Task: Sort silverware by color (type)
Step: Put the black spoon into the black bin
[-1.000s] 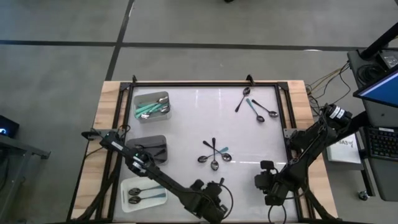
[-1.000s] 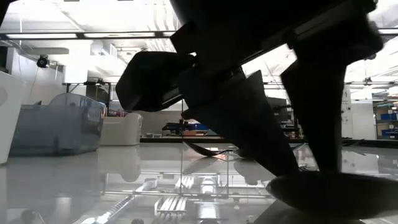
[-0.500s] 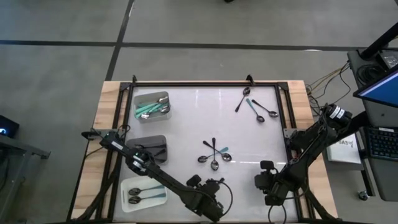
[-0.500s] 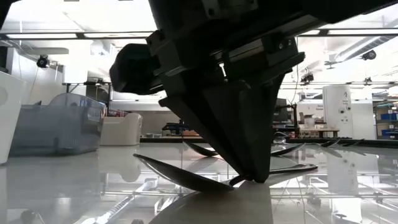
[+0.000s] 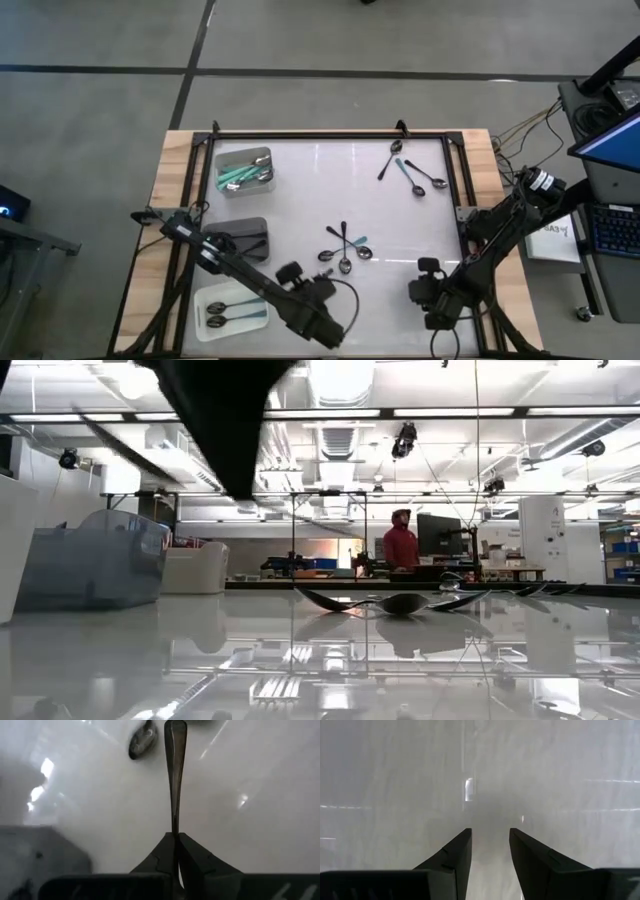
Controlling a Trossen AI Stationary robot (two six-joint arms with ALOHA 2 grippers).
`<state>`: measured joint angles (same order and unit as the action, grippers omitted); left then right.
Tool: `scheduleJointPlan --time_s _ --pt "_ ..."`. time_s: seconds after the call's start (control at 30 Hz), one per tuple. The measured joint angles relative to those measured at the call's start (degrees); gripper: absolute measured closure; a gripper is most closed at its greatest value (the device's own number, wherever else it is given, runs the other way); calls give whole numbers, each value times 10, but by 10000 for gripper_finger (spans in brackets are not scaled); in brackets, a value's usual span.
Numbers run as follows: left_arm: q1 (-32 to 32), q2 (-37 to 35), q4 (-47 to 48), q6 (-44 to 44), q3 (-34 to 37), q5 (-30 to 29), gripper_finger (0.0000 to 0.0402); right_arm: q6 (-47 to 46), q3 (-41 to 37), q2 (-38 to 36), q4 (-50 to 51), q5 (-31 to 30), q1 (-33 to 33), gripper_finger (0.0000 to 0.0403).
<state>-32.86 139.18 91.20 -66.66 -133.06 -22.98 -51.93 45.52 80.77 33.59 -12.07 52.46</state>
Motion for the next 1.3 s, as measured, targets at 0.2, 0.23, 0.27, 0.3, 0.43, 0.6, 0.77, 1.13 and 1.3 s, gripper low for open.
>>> scheduleJointPlan --time_s 0.2,0.23,0.27,0.3,0.43,0.6,0.77,1.13,1.3 --pt "10 -111 -18 61 102 -30 401 0 0 0 -1 -1 -20 280" --pt "10 -139 -16 63 142 -34 401 2 0 0 -1 -1 -24 280" --pt "13 -166 -13 51 178 -38 401 5 0 0 -4 -1 -28 280" --pt "14 -197 -13 28 219 -44 401 11 0 0 -6 -1 -32 280" --pt "15 -347 -42 -27 420 -38 401 36 0 0 -7 -1 -53 280" --pt "16 -516 -73 -101 620 -8 401 45 -1 0 -6 -1 -82 280" --pt "14 -638 -175 -94 756 24 401 51 -1 0 -3 -1 -118 280" --pt "14 -739 -241 -68 880 50 397 109 -1 -4 0 -18 -177 280" --pt "14 -740 -242 -46 878 50 368 106 -1 -4 -1 -30 -189 280"
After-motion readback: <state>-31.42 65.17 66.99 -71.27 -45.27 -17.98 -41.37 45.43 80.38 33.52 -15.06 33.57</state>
